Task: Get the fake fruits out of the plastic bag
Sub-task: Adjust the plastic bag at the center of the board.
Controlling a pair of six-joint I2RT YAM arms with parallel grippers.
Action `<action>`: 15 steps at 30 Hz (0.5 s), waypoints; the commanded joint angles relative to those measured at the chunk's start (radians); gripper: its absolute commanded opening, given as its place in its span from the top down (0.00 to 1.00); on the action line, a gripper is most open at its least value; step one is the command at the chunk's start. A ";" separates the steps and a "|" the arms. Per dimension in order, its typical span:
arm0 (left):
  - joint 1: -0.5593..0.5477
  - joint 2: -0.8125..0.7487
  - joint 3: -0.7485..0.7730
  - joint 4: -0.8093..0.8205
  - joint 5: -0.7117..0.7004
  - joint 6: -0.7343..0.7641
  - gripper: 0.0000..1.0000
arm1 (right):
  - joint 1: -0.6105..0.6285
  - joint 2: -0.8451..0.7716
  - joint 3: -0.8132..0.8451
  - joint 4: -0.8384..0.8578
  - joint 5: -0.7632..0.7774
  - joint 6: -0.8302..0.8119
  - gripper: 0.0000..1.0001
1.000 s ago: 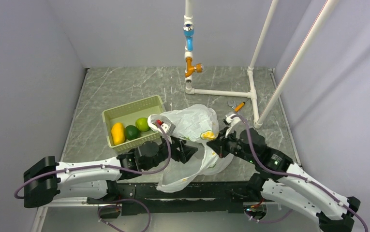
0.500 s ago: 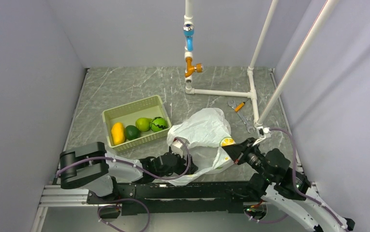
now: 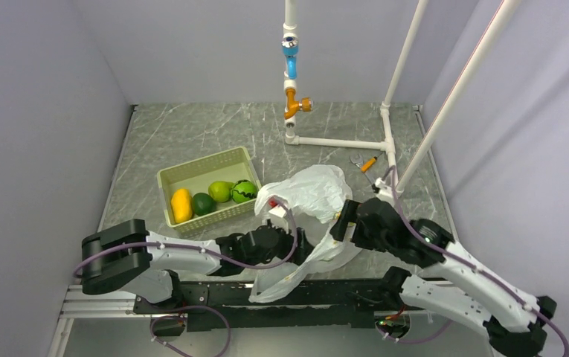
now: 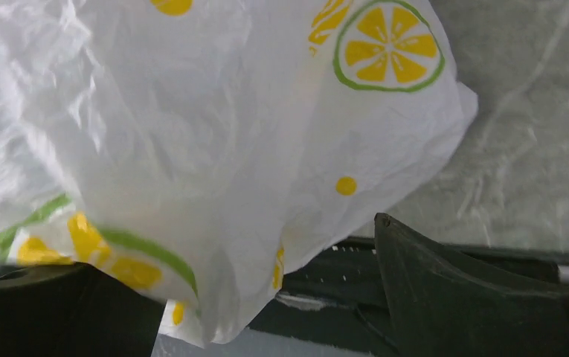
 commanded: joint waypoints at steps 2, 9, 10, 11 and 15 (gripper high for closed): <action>-0.002 -0.006 0.135 -0.101 -0.005 -0.037 0.10 | 0.001 0.261 0.161 -0.225 -0.085 0.081 0.00; -0.002 0.012 0.127 -0.116 -0.047 -0.082 0.10 | 0.015 0.130 0.044 -0.180 -0.213 0.146 0.00; -0.001 0.002 0.123 -0.119 -0.056 -0.080 0.09 | 0.015 0.107 -0.005 -0.143 -0.236 0.130 0.01; 0.000 -0.006 0.123 -0.126 -0.062 -0.076 0.09 | 0.015 0.100 -0.049 -0.109 -0.254 0.112 0.03; 0.007 -0.048 0.148 -0.188 -0.069 -0.055 0.10 | 0.015 0.116 -0.122 -0.067 -0.236 0.069 0.66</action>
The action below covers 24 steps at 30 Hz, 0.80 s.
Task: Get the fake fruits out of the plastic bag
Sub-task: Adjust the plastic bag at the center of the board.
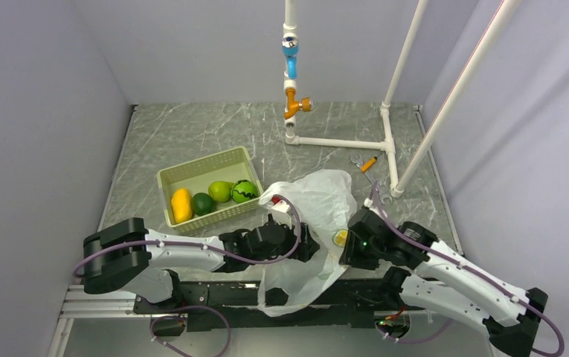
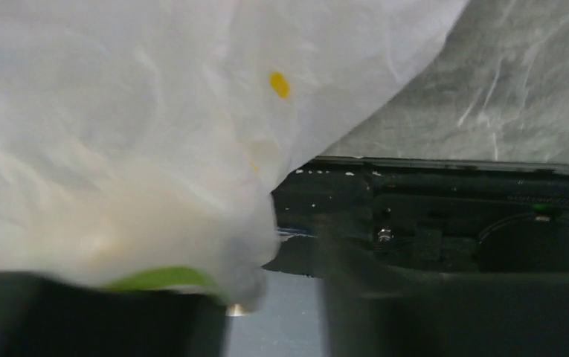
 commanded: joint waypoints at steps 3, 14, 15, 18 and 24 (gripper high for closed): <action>0.005 -0.098 0.031 -0.075 -0.065 0.044 0.13 | 0.002 -0.001 -0.035 0.044 0.022 -0.065 0.86; 0.023 0.060 0.117 0.048 -0.059 0.204 0.32 | 0.003 -0.061 0.078 0.130 0.000 -0.196 1.00; 0.026 0.075 0.126 0.057 -0.067 0.210 0.32 | 0.002 -0.055 0.085 0.129 0.000 -0.205 1.00; 0.048 0.118 0.152 0.078 -0.079 0.221 0.36 | 0.004 -0.057 0.078 0.131 -0.013 -0.218 1.00; 0.100 0.224 0.219 0.124 -0.050 0.227 0.40 | 0.003 -0.062 0.066 0.149 -0.048 -0.249 1.00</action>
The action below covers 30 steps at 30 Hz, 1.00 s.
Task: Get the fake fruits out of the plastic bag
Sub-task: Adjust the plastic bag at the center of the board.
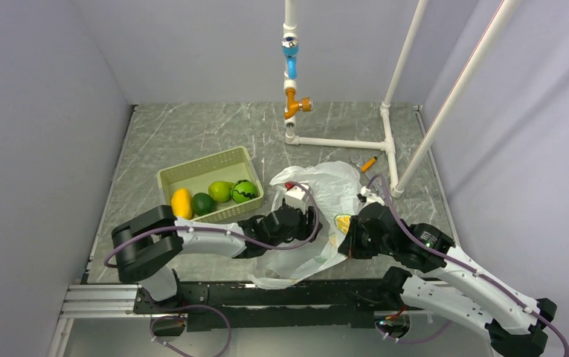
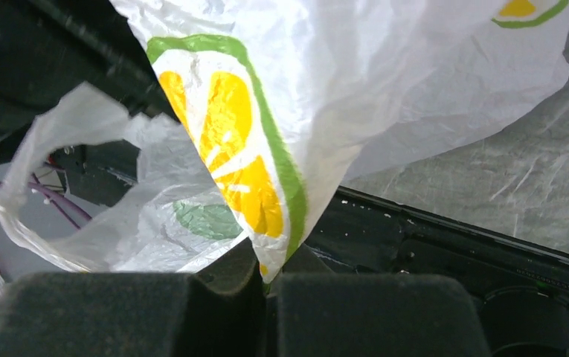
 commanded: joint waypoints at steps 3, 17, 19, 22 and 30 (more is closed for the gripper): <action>0.025 0.102 0.130 0.072 -0.031 0.048 0.39 | 0.003 -0.007 0.011 0.034 -0.043 -0.052 1.00; -0.024 -0.070 -0.069 0.124 -0.413 -0.092 0.27 | 0.002 0.031 0.095 -0.075 0.167 -0.090 1.00; -0.049 -0.128 -0.086 0.016 -0.510 -0.150 0.20 | 0.003 0.028 0.115 -0.079 0.233 -0.083 0.86; -0.061 -0.177 -0.106 -0.008 -0.509 -0.174 0.19 | 0.002 0.025 0.133 -0.066 0.327 -0.104 0.52; -0.061 -0.197 -0.020 -0.067 -0.311 -0.133 0.18 | 0.004 0.129 0.301 0.049 0.198 -0.393 0.09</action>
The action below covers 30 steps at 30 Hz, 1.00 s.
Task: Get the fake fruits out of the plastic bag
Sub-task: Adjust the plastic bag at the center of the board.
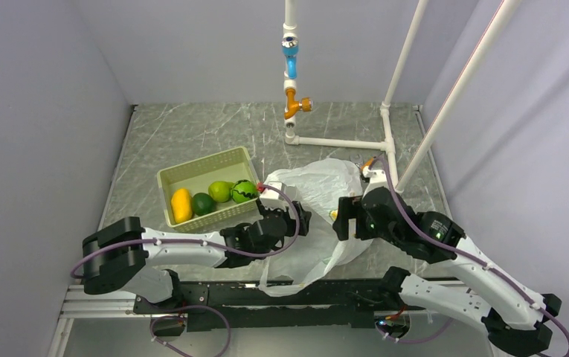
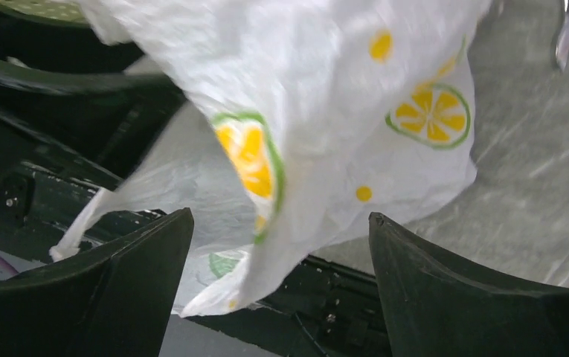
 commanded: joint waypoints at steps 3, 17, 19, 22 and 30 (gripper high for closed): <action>-0.004 -0.021 0.084 -0.062 0.083 0.022 0.18 | 0.006 0.126 0.181 0.129 -0.036 -0.326 0.03; -0.004 -0.056 0.072 -0.047 0.101 0.047 0.17 | 0.109 0.274 0.018 0.398 0.235 -0.678 0.10; -0.004 -0.060 0.071 -0.050 0.099 0.048 0.16 | 0.107 0.290 0.008 0.404 0.284 -0.639 0.25; -0.004 -0.068 0.056 -0.040 0.090 0.046 0.16 | 0.102 0.304 -0.029 0.430 0.333 -0.613 0.38; -0.004 -0.091 0.008 -0.010 0.128 0.050 0.16 | 0.084 0.257 -0.062 0.548 0.317 -0.625 0.97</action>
